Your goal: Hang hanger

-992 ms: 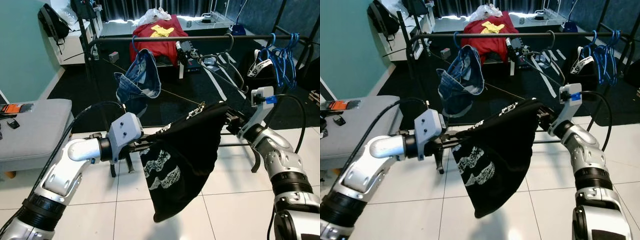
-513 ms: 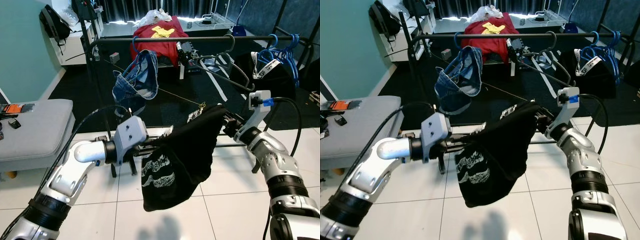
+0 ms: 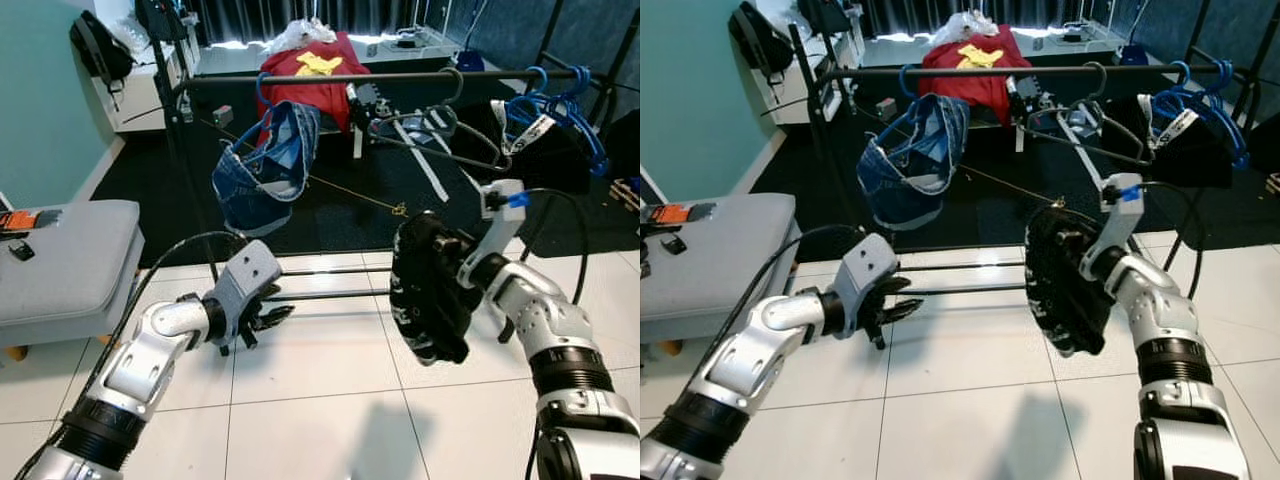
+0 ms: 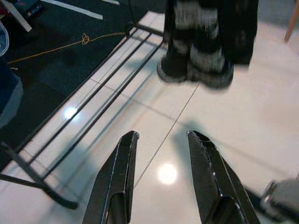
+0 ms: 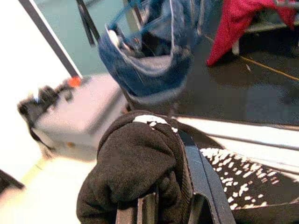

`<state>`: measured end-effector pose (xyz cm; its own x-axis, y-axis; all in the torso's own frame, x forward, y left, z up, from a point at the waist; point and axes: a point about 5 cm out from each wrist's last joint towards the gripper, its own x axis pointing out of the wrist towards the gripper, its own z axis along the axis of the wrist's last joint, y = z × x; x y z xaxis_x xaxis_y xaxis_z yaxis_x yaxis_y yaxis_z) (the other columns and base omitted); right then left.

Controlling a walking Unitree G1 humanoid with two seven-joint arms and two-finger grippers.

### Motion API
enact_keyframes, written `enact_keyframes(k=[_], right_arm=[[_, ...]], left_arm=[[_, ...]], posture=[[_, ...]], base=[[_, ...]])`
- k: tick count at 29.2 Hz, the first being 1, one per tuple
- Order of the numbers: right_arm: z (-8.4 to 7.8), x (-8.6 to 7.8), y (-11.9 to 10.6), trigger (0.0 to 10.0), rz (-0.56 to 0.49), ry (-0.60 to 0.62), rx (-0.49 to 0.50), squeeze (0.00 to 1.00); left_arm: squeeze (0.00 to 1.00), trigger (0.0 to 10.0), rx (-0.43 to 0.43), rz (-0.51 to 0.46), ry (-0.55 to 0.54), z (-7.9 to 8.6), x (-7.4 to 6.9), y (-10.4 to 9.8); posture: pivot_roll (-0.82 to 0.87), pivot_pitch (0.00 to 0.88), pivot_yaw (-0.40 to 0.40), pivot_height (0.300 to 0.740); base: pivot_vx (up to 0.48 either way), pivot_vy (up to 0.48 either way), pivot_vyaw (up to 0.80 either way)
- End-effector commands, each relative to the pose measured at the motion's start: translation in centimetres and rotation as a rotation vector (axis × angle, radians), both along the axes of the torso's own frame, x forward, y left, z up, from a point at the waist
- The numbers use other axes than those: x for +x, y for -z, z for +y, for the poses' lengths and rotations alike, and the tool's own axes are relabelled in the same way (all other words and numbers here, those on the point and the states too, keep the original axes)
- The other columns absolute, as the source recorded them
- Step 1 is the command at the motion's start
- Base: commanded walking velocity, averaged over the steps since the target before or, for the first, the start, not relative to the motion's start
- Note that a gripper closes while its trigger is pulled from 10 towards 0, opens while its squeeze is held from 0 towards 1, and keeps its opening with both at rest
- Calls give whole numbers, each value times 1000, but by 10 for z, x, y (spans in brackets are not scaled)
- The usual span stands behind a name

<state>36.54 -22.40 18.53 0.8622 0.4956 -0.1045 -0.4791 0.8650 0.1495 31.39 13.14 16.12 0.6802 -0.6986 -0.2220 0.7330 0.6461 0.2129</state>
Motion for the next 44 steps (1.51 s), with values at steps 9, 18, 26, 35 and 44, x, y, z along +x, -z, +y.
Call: enact_keyframes(k=[9,18,26,35,44], right_arm=[[11,4,-9,0,-25,-28,-105,0],[41,15,-41,0,-125,-85,53,0],[57,15,-54,0,-152,-118,111,0],[65,14,-53,0,-144,-126,125,0],[75,15,-56,0,-138,-131,161,0]], left_arm=[[43,10000,-331,180,-140,-29,-3,-1],[0,10000,-323,322,-141,-43,-14,11],[0,10000,-339,341,-125,-69,-20,7],[1000,10000,-348,230,-295,-74,-1,-4],[20,10000,-383,175,-517,-62,4,-3]], posture=[[39,82,22,740],[45,92,10,740],[40,101,7,740],[41,107,3,740],[40,106,-1,740]], base=[[0,0,0],[0,0,0],[0,0,0],[0,0,0],[0,0,0]])
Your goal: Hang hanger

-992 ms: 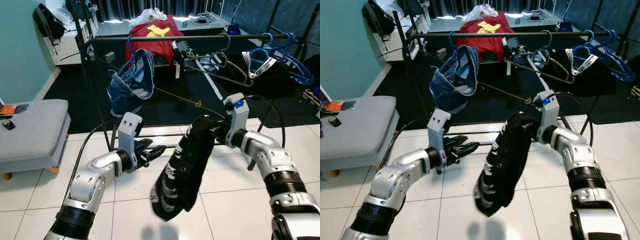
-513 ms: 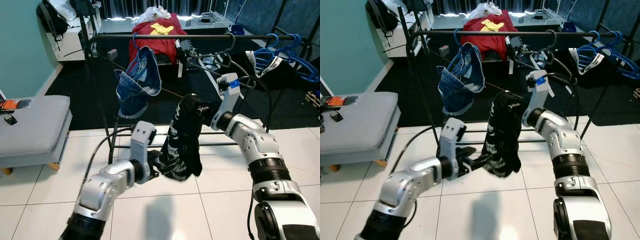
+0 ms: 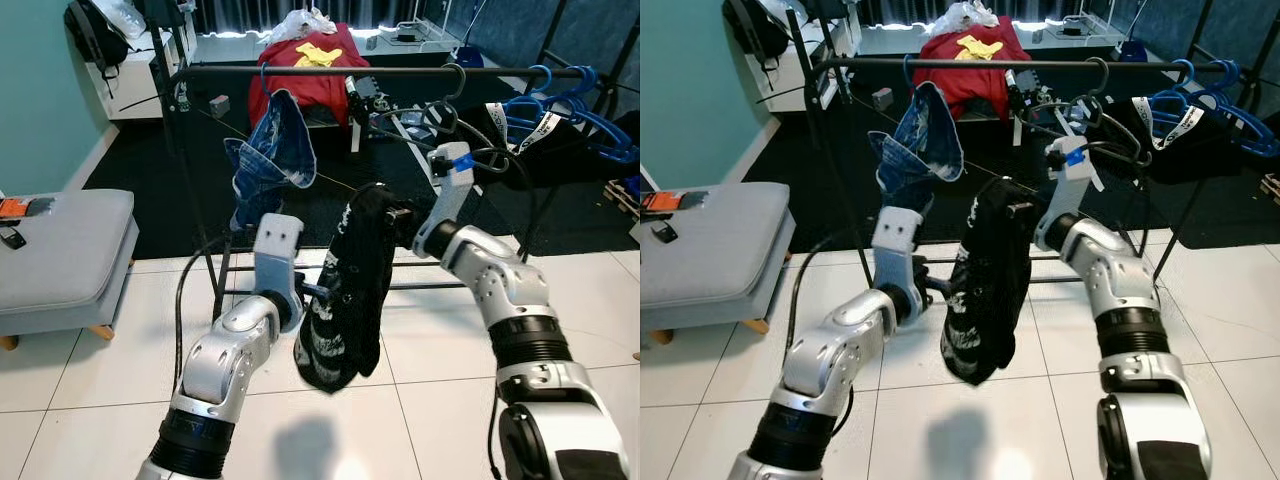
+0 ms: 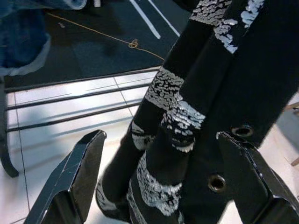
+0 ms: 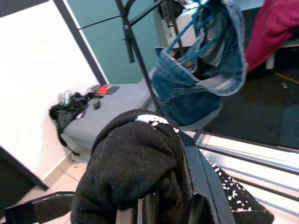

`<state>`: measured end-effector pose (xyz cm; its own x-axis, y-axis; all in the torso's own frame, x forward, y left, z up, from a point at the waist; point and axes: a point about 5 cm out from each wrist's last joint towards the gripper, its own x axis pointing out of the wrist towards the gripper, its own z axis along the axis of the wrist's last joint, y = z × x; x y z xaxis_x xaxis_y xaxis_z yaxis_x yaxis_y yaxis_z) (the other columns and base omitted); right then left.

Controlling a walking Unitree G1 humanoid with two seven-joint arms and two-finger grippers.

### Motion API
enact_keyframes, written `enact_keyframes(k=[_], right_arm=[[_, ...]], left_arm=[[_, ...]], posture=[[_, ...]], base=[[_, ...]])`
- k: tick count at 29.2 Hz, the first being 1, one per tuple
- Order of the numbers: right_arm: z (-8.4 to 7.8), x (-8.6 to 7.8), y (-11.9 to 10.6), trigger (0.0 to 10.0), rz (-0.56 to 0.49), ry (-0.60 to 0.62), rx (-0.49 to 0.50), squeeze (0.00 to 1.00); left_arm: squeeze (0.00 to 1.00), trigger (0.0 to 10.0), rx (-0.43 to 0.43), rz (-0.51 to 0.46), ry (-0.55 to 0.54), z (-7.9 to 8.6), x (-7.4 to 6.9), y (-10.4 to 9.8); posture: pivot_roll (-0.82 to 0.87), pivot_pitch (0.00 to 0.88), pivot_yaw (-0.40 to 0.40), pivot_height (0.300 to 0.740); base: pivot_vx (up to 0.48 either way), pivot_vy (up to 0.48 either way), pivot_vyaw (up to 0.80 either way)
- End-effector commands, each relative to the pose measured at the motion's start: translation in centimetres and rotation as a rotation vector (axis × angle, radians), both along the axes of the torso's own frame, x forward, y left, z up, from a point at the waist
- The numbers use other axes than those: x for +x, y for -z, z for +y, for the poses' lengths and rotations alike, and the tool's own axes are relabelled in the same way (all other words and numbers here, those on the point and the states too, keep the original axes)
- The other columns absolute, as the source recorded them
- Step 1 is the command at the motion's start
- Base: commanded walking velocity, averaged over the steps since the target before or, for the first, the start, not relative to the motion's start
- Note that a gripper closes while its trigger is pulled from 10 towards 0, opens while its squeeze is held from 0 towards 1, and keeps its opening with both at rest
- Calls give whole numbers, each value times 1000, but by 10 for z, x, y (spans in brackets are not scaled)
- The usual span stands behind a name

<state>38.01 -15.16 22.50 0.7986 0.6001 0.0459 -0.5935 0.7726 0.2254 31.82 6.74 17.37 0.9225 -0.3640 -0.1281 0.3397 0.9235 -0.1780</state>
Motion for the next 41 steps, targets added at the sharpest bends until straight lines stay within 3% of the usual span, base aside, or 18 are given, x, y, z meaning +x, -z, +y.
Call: enact_keyframes(k=[1,3,6,10,18,21,22,24,27,32,33,36,37,38,41], right_arm=[[6,0,-17,0,-56,-12,23,0],[10,0,-18,0,-57,-16,30,0],[10,0,-18,0,-57,-16,30,0],[28,-3,-24,0,-71,-39,75,0],[37,-3,-29,0,-82,-4,120,0],[40,-3,-31,0,-82,5,131,0],[43,-3,-32,0,-81,6,143,0],[48,-5,-32,0,-76,-11,148,0],[54,-8,-31,0,-70,-41,146,0],[57,-9,-30,0,-66,-52,147,0],[58,-10,-28,0,-64,-53,143,0],[57,-11,-27,0,-62,-52,139,0],[56,-11,-27,0,-62,-52,137,0],[55,-11,-26,0,-60,-51,134,0],[53,-12,-25,0,-57,-50,132,0]], left_arm=[[0,10000,-74,67,-26,1,-1,9],[0,10000,-118,95,-7,-1,-3,11],[0,10000,-118,95,-7,-1,-3,11],[0,10000,-137,149,77,-18,-8,20],[0,10000,-121,82,89,-32,-5,14],[0,10000,-65,29,86,-37,-2,12],[0,10000,11,-14,18,-34,3,14],[0,10000,77,-41,-84,-23,12,18],[0,10000,131,-78,-214,-3,22,21],[0,10000,189,-119,-285,18,29,20],[0,10000,217,-151,-316,34,33,16],[0,10000,240,-185,-332,47,36,13],[0,6353,248,-195,-333,52,36,11],[0,0,246,-211,-343,59,37,10],[0,0,241,-228,-354,65,38,10]], posture=[[39,104,0,740],[36,102,1,740],[36,102,1,740],[28,102,15,740],[11,100,29,740],[10,99,28,740],[12,96,27,740],[16,93,27,740],[20,86,27,740],[21,81,29,740],[25,75,32,740],[27,72,32,740],[28,71,32,740],[28,71,32,740],[28,71,32,740]], base=[[0,0,0],[0,0,0],[0,0,0],[0,0,0],[0,0,0],[0,0,0],[0,0,0],[0,0,0],[0,0,0],[0,0,0],[0,0,0],[0,0,0],[0,0,0],[0,0,0],[0,0,0]])
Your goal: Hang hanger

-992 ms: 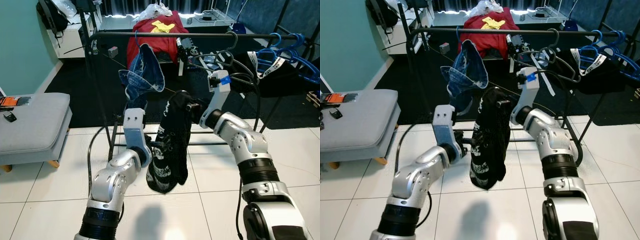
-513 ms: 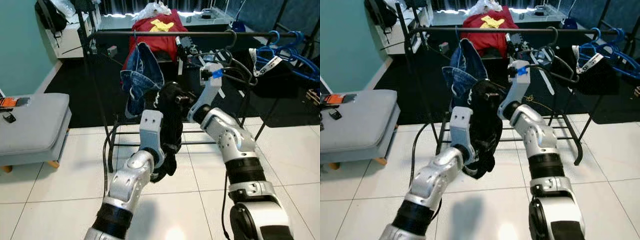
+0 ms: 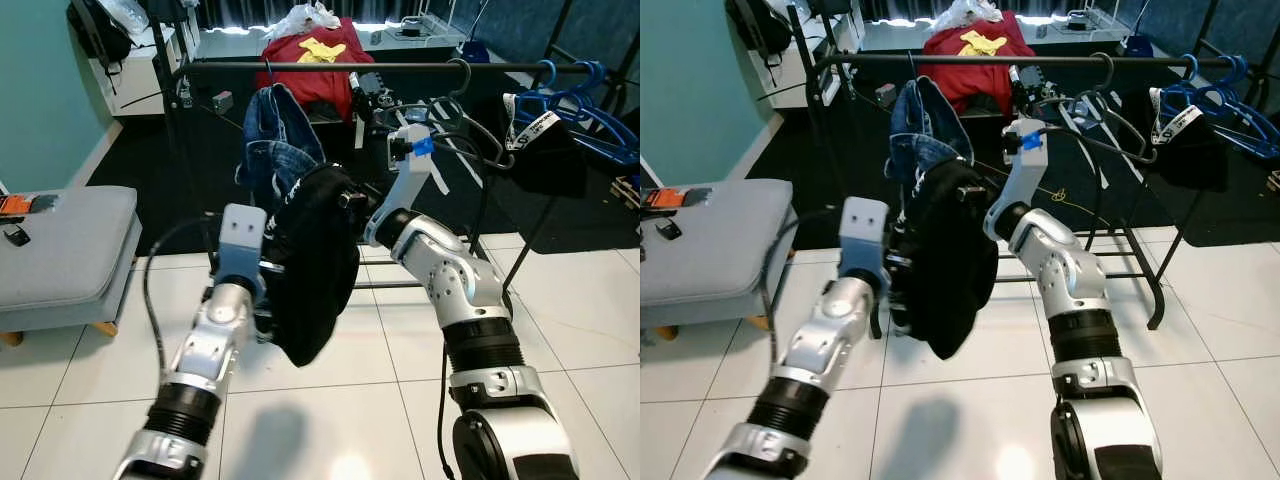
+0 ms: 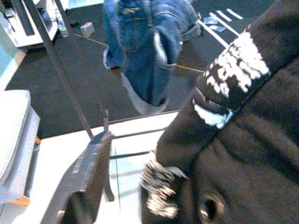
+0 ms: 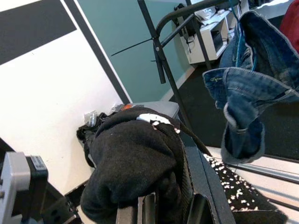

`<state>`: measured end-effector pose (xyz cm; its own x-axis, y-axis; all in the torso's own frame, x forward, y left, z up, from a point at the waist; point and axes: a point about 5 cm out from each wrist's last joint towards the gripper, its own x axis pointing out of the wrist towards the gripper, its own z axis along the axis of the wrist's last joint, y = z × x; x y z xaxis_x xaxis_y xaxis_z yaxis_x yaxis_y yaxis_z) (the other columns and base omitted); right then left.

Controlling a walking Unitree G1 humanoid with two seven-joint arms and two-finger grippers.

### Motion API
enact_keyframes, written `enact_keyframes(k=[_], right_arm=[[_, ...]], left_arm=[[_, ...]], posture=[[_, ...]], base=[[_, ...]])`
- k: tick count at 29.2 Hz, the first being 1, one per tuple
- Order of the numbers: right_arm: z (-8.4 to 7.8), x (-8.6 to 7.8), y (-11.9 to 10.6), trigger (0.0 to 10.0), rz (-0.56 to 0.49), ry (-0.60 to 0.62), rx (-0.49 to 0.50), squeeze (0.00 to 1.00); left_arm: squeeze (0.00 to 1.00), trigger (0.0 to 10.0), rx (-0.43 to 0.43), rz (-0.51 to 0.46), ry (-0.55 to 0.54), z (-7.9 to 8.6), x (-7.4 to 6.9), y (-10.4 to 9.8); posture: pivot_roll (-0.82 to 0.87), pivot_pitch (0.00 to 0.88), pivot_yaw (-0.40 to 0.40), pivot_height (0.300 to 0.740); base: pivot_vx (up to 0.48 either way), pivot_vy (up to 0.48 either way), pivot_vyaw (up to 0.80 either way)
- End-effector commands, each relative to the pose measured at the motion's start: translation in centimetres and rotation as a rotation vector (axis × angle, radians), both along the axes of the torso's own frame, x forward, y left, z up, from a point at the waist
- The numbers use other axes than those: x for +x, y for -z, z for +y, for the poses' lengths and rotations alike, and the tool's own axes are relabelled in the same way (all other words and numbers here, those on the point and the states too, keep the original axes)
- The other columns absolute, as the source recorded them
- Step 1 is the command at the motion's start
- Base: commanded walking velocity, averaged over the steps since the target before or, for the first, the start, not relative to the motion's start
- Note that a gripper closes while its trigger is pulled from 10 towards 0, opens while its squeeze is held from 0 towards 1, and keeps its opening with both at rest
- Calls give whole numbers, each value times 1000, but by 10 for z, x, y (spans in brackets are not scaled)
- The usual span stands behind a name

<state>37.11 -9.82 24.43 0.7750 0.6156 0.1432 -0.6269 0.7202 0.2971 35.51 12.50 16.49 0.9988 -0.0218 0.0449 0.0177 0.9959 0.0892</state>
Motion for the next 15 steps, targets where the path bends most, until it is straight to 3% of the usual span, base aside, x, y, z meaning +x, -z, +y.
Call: enact_keyframes(k=[1,9,15], right_arm=[[-1,-3,-4,0,-23,-15,6,0],[-6,-6,4,0,-3,-27,-23,0],[-14,-6,11,0,16,-12,-51,0]], left_arm=[[0,0,3,-16,-16,11,2,0],[0,0,-32,-62,38,17,3,-11],[0,0,3,-91,149,17,1,-19]], posture=[[30,71,31,740],[30,75,31,740],[33,77,29,740]], base=[[0,0,0],[0,0,0],[0,0,0]])
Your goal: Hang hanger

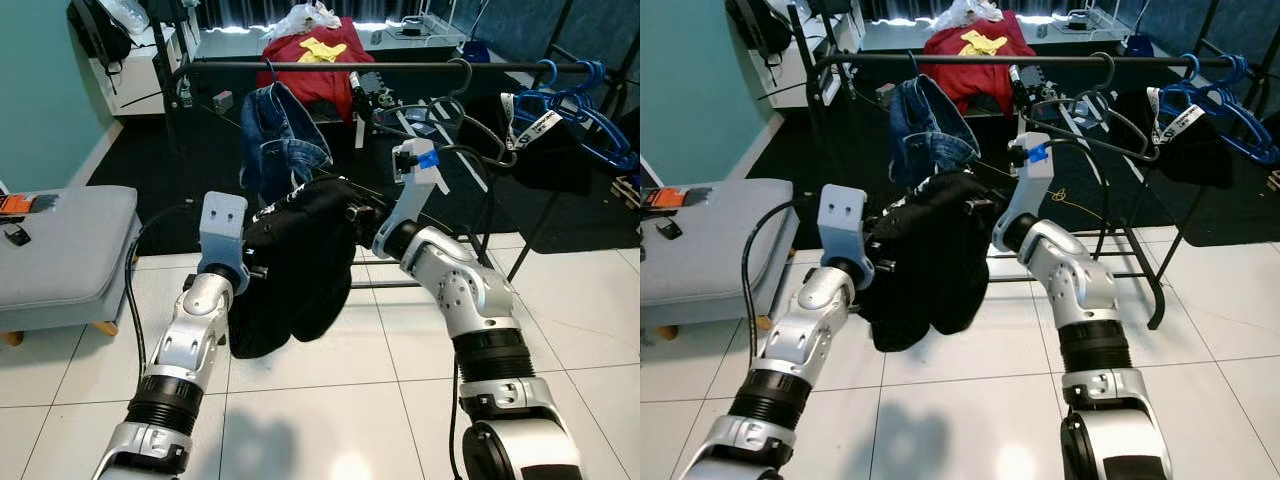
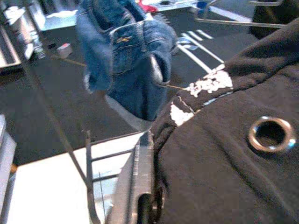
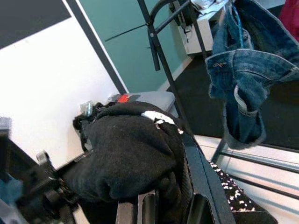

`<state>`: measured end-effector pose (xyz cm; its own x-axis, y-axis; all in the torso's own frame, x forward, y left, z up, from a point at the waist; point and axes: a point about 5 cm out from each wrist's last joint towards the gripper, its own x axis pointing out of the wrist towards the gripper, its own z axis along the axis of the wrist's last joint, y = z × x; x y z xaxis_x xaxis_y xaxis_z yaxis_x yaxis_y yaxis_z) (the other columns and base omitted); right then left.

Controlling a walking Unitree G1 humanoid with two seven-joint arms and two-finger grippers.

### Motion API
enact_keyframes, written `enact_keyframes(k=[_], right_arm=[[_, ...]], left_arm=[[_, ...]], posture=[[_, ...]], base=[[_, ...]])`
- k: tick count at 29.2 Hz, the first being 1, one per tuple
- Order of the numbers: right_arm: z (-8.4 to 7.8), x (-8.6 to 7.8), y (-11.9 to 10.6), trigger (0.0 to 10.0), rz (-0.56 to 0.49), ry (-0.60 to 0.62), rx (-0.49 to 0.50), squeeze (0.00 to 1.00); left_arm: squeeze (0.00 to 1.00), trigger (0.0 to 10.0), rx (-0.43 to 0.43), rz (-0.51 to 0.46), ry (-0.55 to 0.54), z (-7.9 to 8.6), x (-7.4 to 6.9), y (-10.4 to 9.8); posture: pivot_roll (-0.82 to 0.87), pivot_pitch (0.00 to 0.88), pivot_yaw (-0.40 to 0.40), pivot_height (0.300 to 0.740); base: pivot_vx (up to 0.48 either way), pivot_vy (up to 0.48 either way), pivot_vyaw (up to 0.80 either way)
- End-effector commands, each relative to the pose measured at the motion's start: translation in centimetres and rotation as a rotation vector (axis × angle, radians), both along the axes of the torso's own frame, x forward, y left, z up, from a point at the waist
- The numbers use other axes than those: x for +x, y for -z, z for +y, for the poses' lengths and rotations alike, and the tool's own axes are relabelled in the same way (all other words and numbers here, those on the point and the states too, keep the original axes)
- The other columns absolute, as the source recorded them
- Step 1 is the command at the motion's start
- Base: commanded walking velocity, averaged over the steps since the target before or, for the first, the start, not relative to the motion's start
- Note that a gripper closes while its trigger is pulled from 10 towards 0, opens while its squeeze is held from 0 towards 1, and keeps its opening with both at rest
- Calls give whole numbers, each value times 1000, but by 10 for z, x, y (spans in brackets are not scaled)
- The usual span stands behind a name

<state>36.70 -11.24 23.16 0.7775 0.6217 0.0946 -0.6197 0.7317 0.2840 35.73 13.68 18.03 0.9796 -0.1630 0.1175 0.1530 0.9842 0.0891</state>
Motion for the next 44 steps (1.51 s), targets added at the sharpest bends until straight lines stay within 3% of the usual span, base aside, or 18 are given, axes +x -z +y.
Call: enact_keyframes(k=[1,5,9,10,12,14,18,22,25,28,29,30,35,36,37,39,41,44], right_arm=[[-2,-2,0,0,-7,-4,-16,0],[-9,-1,6,0,4,15,-38,0],[-38,0,34,0,37,130,-181,0],[-38,0,34,0,37,130,-181,0],[-55,-1,44,0,24,199,-281,0],[-66,-3,44,0,-83,237,-498,0],[-72,-4,39,0,-208,262,-667,0],[-70,-3,33,0,-149,258,-516,0],[-65,-1,31,235,-130,203,-495,0],[-62,3,20,0,-164,204,-472,0],[-64,5,9,0,-227,242,-474,0],[-64,5,9,0,-227,242,-474,0],[-73,5,-21,0,-475,377,-551,0],[-73,2,13,0,-308,276,-605,0],[-73,2,13,0,-308,276,-605,0],[-72,-7,50,0,-118,143,-673,0],[-72,-11,63,0,-48,97,-701,0],[-69,-34,111,0,199,-26,-700,0]], left_arm=[[0,0,26,-15,35,4,-2,-5],[0,0,98,18,122,1,-4,-5],[0,0,386,188,434,-3,-20,7],[0,0,386,188,434,-3,-20,7],[0,0,534,263,529,3,-30,11],[0,0,650,336,607,10,-38,13],[0,0,728,414,728,11,-50,15],[0,0,750,460,791,9,-53,18],[0,0,815,498,819,12,-51,22],[0,0,846,423,766,12,-38,15],[0,0,871,298,653,12,-23,0],[0,0,871,298,653,12,-23,0],[0,0,921,36,299,24,4,-44],[0,0,922,190,359,30,-3,-21],[0,0,922,190,359,30,-3,-21],[0,0,949,389,509,33,-19,13],[0,0,963,462,573,33,-27,25],[0,0,938,754,808,36,-69,73]], posture=[[34,77,27,740],[36,76,25,740],[40,75,28,740],[40,75,28,740],[40,73,30,740],[44,72,37,740],[45,69,45,740],[43,67,49,740],[41,65,49,740],[36,65,50,740],[34,64,49,740],[34,64,49,740],[32,61,48,740],[34,62,47,740],[34,62,47,740],[36,64,46,740],[36,64,46,740],[33,69,50,740]], base=[[0,0,0],[0,0,0],[0,0,0],[0,0,0],[0,0,0],[0,0,0],[0,0,0],[0,0,0],[0,0,0],[0,0,0],[0,0,0],[0,0,0],[0,0,0],[0,0,0],[0,0,0],[0,0,0],[0,0,0],[0,0,0]])
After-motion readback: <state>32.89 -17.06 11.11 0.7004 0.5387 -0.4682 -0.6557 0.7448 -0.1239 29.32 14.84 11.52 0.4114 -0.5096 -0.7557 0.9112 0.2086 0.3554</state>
